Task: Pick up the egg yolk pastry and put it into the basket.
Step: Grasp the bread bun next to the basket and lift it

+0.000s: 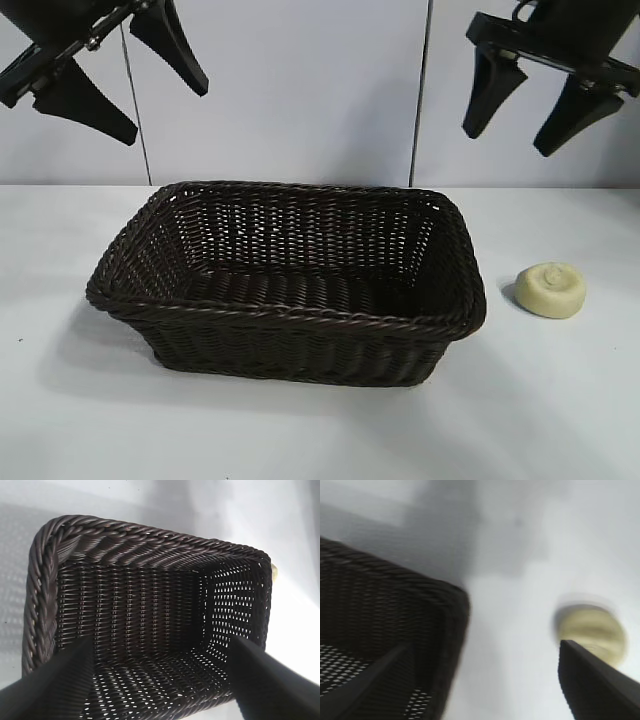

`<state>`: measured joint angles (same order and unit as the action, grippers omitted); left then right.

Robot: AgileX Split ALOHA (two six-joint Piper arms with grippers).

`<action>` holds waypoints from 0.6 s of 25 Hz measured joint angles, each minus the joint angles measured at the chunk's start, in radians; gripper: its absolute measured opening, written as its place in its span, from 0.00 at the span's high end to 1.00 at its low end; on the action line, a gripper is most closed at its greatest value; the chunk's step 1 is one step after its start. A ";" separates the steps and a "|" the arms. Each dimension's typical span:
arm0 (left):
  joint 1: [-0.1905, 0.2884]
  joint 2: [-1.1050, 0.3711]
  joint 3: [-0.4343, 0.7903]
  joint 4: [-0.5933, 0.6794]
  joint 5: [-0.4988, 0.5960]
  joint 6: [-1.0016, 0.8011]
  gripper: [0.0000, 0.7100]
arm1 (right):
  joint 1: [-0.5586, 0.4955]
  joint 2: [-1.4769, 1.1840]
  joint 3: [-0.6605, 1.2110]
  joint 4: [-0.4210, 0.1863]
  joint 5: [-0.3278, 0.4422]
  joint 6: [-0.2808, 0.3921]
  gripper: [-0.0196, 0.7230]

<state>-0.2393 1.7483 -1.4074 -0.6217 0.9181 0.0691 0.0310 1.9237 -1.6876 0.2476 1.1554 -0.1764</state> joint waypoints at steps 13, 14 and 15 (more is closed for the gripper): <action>0.000 0.000 0.000 0.000 0.001 0.000 0.24 | -0.065 0.016 0.000 -0.027 0.010 0.011 0.21; 0.000 0.000 0.000 0.000 0.001 0.000 0.24 | -0.065 0.029 0.000 -0.027 0.014 0.011 0.21; 0.000 0.000 0.000 0.000 0.001 0.000 0.24 | -0.065 0.047 0.000 -0.028 0.022 0.011 0.21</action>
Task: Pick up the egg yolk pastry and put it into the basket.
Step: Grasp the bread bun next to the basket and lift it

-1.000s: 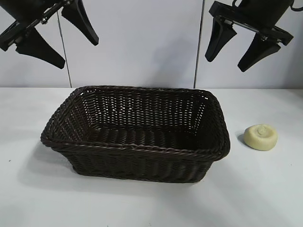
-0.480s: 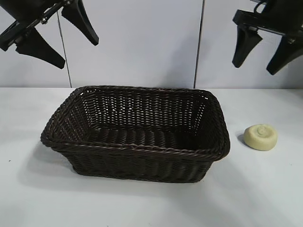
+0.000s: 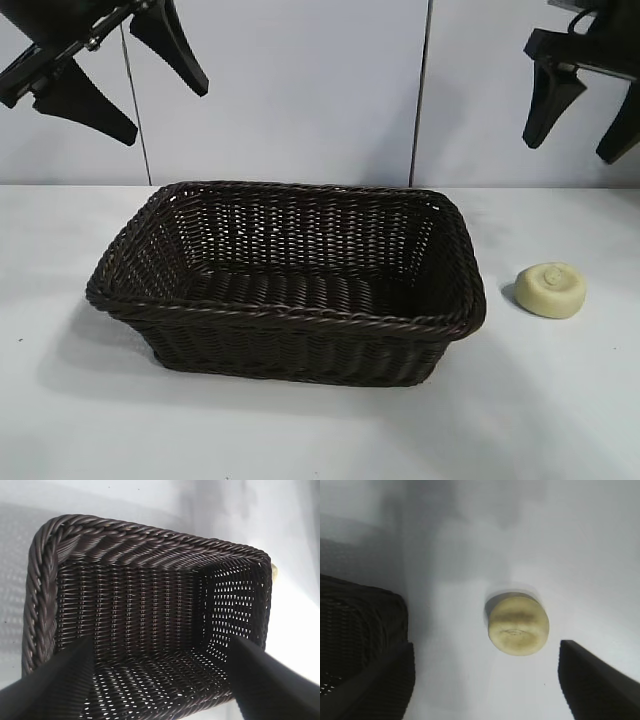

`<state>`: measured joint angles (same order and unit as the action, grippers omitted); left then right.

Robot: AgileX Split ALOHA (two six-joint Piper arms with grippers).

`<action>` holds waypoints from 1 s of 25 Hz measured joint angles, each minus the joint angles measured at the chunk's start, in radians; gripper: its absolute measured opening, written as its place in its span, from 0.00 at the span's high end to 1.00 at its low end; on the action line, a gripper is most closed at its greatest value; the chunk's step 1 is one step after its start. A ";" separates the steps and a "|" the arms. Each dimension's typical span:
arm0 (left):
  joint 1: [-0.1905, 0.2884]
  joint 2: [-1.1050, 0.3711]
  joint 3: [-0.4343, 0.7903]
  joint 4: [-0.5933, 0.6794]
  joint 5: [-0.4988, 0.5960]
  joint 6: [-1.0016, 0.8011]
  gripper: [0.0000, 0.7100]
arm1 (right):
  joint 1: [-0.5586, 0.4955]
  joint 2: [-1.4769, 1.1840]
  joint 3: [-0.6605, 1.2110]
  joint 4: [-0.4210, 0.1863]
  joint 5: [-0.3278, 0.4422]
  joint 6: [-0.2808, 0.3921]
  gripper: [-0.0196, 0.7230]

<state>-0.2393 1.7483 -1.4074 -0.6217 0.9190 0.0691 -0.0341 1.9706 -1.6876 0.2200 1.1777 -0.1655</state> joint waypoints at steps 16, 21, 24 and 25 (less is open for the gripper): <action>0.000 0.000 0.000 0.000 -0.001 0.000 0.24 | 0.000 0.249 0.000 0.000 0.004 0.043 0.21; 0.000 0.000 0.000 0.000 -0.001 0.000 0.24 | 0.000 0.284 -0.001 -0.023 -0.002 0.068 0.21; 0.000 0.000 0.000 0.000 -0.002 0.000 0.24 | 0.000 0.300 -0.001 -0.042 -0.007 0.084 0.29; 0.000 0.000 0.000 0.000 -0.002 0.000 0.24 | 0.000 0.300 -0.001 -0.044 -0.008 0.086 0.34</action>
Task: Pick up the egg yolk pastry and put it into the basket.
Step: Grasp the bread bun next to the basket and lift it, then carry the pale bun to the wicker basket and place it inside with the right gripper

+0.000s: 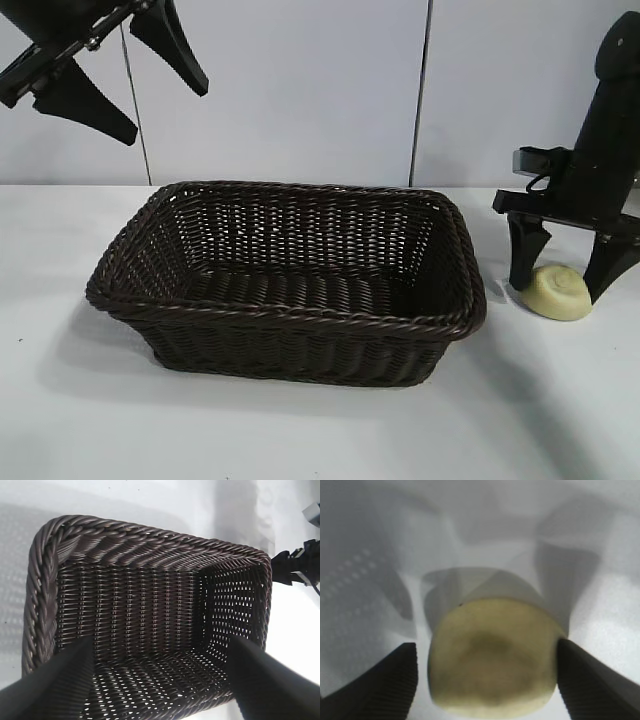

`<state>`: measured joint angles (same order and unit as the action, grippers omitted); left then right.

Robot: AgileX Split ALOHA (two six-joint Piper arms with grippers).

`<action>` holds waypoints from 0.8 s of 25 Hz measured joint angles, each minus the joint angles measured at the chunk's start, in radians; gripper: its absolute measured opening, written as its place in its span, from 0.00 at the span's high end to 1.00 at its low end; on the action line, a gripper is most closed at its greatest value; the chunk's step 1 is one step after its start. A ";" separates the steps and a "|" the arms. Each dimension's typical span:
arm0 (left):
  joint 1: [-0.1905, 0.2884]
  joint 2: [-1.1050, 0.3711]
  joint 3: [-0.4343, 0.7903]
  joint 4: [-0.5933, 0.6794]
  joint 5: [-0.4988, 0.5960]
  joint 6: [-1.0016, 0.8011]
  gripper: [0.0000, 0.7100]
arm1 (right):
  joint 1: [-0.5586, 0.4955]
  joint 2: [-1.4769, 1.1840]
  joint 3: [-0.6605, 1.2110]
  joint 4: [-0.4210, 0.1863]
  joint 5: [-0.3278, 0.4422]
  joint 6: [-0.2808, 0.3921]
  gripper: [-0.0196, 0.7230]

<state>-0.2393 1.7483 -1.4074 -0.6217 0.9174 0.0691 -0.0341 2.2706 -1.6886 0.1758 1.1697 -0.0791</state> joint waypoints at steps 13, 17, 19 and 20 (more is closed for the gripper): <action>0.000 0.000 0.000 0.000 0.000 0.000 0.24 | 0.000 -0.053 -0.020 0.021 0.027 -0.005 0.91; 0.000 0.000 0.000 0.000 0.003 0.000 0.24 | 0.000 -0.137 -0.067 0.059 0.038 -0.007 0.91; 0.000 0.000 0.000 0.000 0.003 0.000 0.24 | 0.000 -0.183 -0.097 0.086 0.040 -0.008 0.91; 0.000 0.000 0.000 0.000 0.003 0.000 0.24 | 0.000 -0.202 -0.106 0.097 0.040 -0.008 0.91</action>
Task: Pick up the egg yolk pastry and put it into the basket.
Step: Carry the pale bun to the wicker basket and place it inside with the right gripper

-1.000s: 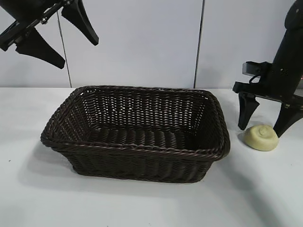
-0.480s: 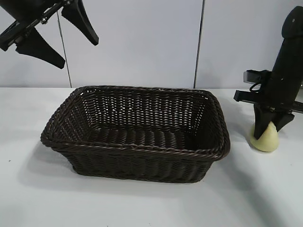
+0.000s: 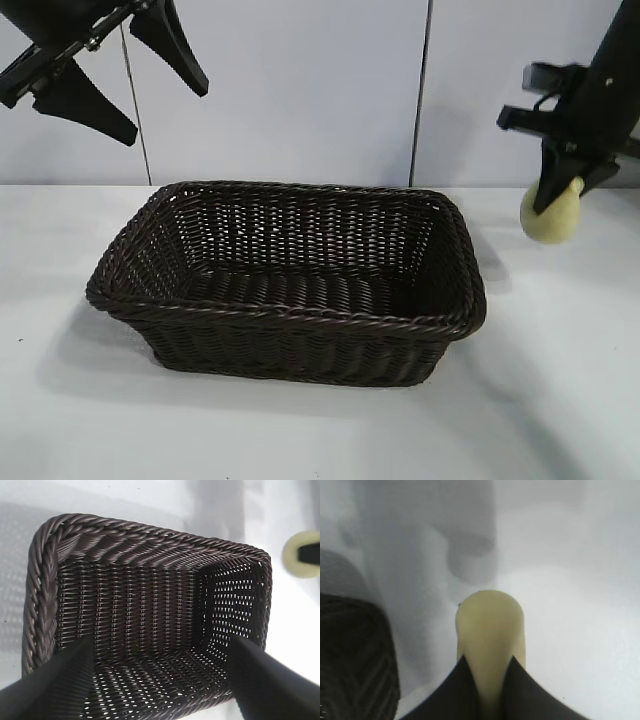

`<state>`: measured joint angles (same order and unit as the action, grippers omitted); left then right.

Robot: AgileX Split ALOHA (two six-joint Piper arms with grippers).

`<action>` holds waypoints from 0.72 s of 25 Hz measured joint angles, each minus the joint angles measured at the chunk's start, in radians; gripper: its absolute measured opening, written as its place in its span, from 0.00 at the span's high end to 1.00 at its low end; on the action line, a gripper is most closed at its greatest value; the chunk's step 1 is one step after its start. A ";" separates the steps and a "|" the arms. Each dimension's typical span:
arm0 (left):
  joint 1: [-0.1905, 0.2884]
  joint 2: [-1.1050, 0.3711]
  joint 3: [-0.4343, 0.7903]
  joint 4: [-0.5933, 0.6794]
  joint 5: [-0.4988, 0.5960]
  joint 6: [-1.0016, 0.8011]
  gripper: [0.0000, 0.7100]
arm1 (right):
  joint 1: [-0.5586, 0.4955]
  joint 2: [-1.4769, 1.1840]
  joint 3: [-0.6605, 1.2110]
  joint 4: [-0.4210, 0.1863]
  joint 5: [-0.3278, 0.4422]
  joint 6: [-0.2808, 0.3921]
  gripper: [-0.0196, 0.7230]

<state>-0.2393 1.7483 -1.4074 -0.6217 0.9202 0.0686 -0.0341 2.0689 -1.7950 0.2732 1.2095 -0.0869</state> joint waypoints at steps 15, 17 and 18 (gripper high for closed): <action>0.000 0.000 0.000 0.007 0.011 0.000 0.24 | 0.158 -0.100 -0.021 0.030 0.021 -0.009 0.92; 0.000 0.000 0.000 0.007 0.011 0.000 0.24 | 0.206 -0.100 -0.021 0.030 0.021 -0.010 0.92; 0.000 0.000 0.000 0.007 0.011 0.000 0.24 | 0.233 -0.100 -0.021 0.030 0.021 -0.011 0.92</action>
<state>-0.2393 1.7483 -1.4074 -0.6151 0.9316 0.0686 0.1988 1.9693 -1.8155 0.3032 1.2307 -0.0974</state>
